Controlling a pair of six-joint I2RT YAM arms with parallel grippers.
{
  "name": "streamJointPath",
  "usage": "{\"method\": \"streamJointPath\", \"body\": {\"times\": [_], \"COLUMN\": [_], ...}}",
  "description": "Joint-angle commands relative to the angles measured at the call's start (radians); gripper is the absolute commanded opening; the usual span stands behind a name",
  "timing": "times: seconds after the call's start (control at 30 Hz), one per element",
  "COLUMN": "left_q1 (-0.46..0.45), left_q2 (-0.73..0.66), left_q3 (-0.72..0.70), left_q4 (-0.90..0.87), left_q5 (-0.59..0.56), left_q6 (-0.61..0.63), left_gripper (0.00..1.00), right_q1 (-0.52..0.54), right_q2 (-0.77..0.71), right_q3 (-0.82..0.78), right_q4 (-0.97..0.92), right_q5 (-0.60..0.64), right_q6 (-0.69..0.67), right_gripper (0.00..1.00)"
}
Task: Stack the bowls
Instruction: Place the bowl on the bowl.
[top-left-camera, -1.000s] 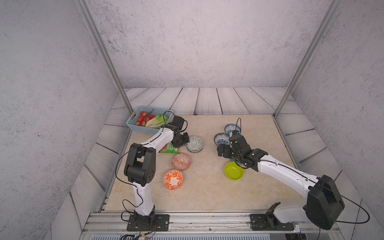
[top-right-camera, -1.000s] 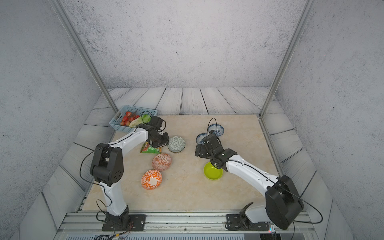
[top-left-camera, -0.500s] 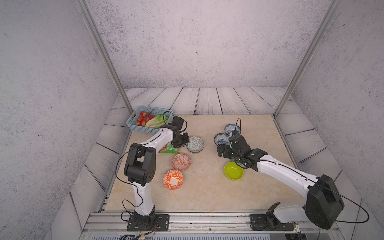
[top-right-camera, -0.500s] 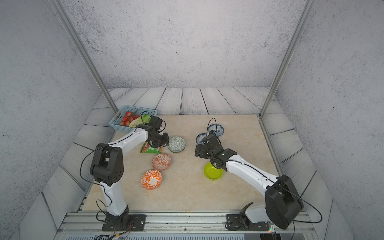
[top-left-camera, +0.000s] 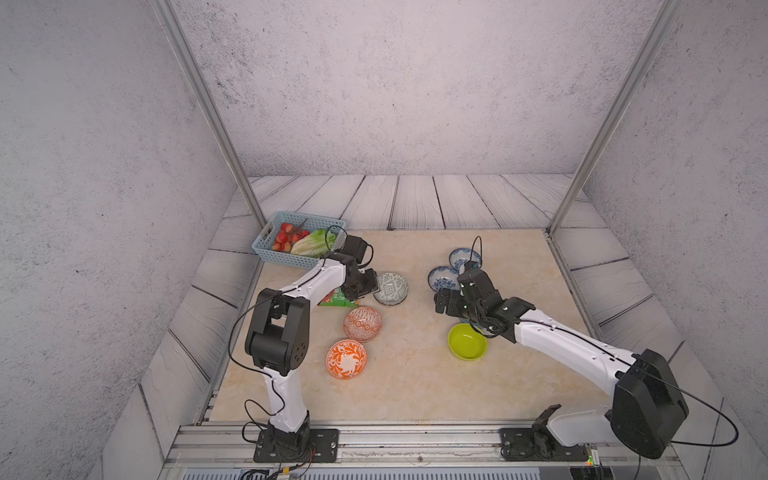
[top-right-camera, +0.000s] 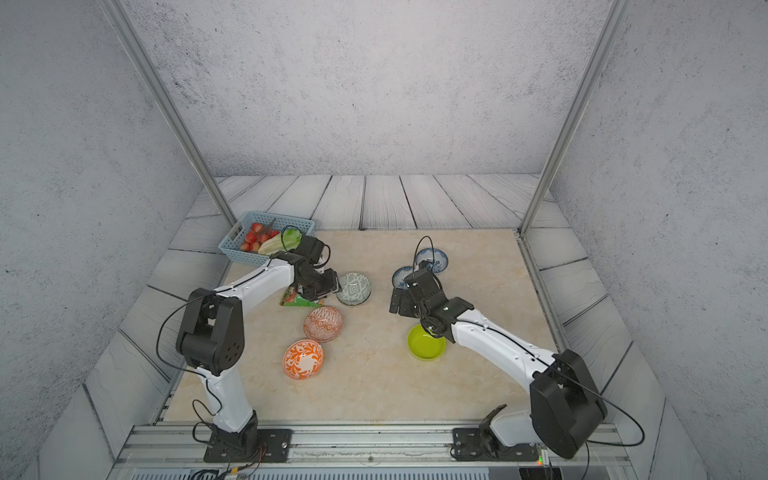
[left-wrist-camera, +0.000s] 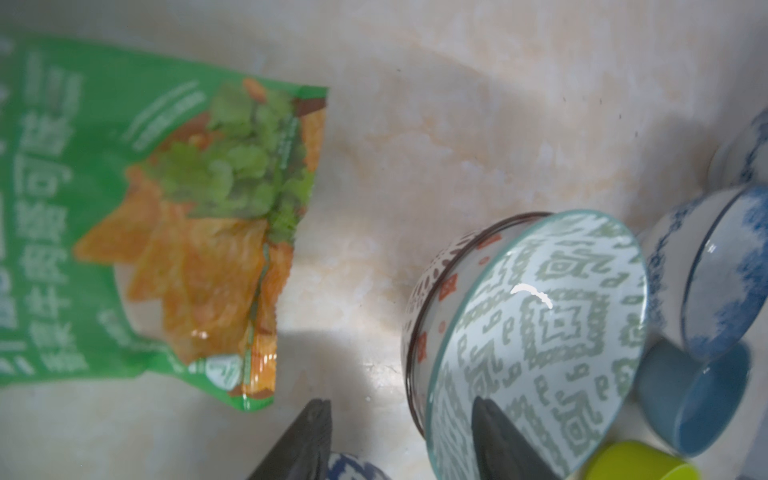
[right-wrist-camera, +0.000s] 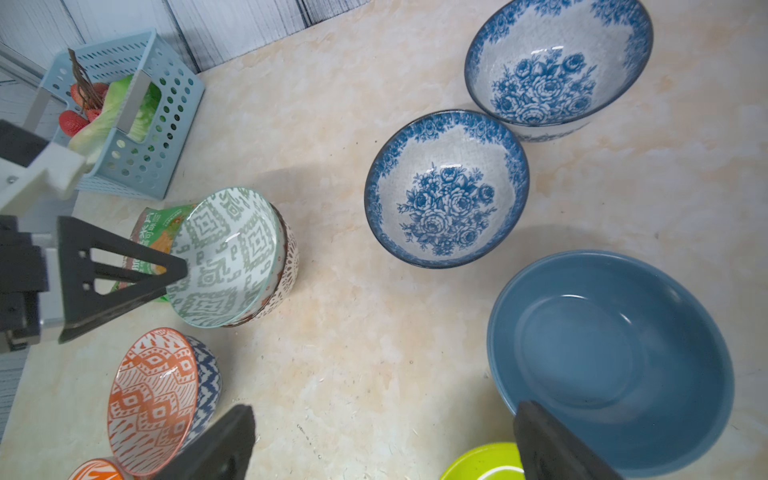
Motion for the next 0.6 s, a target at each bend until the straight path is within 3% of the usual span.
{"method": "streamJointPath", "body": {"times": [0.0, 0.07, 0.33, 0.57], "left_q1": [0.005, 0.005, 0.002, 0.002], "left_q2": [-0.085, -0.126, -0.354, -0.478], "left_q3": [-0.036, -0.07, -0.275, -0.396], "left_q4": [0.026, 0.049, 0.209, 0.277], "left_q5": [-0.037, -0.05, -0.133, -0.113], "left_q6": [-0.014, -0.022, -0.07, -0.085], "left_gripper": [0.86, 1.0, 1.0, 0.97], "right_q1": [0.005, 0.005, -0.035, -0.253], "right_q2": [-0.026, -0.033, -0.019, 0.131], "right_q3": [0.005, -0.003, 0.024, 0.207], "right_q4": [-0.038, -0.028, -0.054, -0.225], "right_q5": [0.053, 0.061, 0.048, -0.162], "right_q6": [0.016, 0.02, 0.05, 0.109], "right_gripper": [0.99, 0.99, 0.99, 0.94]}}
